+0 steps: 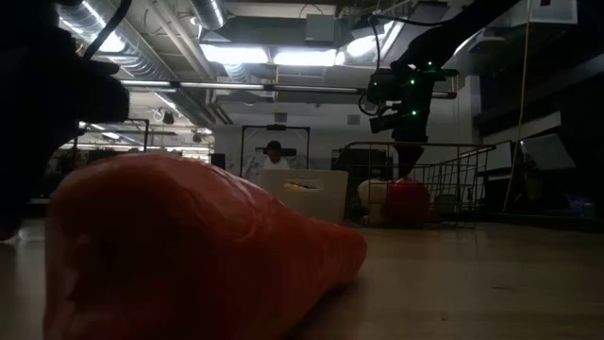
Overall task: Sort produce into baskets
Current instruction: Put the red tomato into the white bin
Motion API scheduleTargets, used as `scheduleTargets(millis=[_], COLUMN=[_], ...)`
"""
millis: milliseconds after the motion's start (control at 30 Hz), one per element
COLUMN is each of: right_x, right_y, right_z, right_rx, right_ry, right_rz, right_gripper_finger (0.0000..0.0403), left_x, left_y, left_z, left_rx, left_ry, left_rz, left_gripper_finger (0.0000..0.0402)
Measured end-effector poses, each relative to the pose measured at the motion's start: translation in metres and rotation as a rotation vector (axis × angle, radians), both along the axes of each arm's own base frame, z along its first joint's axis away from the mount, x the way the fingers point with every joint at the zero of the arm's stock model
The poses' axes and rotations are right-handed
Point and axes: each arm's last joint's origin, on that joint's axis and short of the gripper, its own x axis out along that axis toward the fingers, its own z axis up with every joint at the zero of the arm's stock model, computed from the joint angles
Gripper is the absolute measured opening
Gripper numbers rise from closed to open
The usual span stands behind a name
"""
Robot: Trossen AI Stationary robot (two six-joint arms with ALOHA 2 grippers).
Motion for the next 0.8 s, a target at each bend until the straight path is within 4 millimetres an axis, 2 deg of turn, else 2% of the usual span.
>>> scheduleTargets(millis=[167, 400, 567, 800], right_x=[0.000, 0.000, 0.000, 0.000], right_y=[0.001, 0.001, 0.001, 0.001], right_z=[0.001, 0.001, 0.001, 0.001], right_rx=[0.001, 0.001, 0.001, 0.001], right_ry=[0.000, 0.000, 0.000, 0.000], right_rz=[0.006, 0.007, 0.007, 0.007], right_gripper_finger=[0.0255, 0.0255, 0.0255, 0.0255], left_x=[0.012, 0.046, 0.077, 0.107], left_y=[0.005, 0.029, 0.062, 0.128], left_z=[0.008, 0.027, 0.041, 0.059], left_rx=[-0.055, -0.068, 0.002, 0.199], left_ry=[-0.102, -0.393, -0.624, -0.846], left_rz=[-0.037, -0.126, -0.206, -0.278], left_gripper_finger=[0.0148, 0.0146, 0.0149, 0.0152])
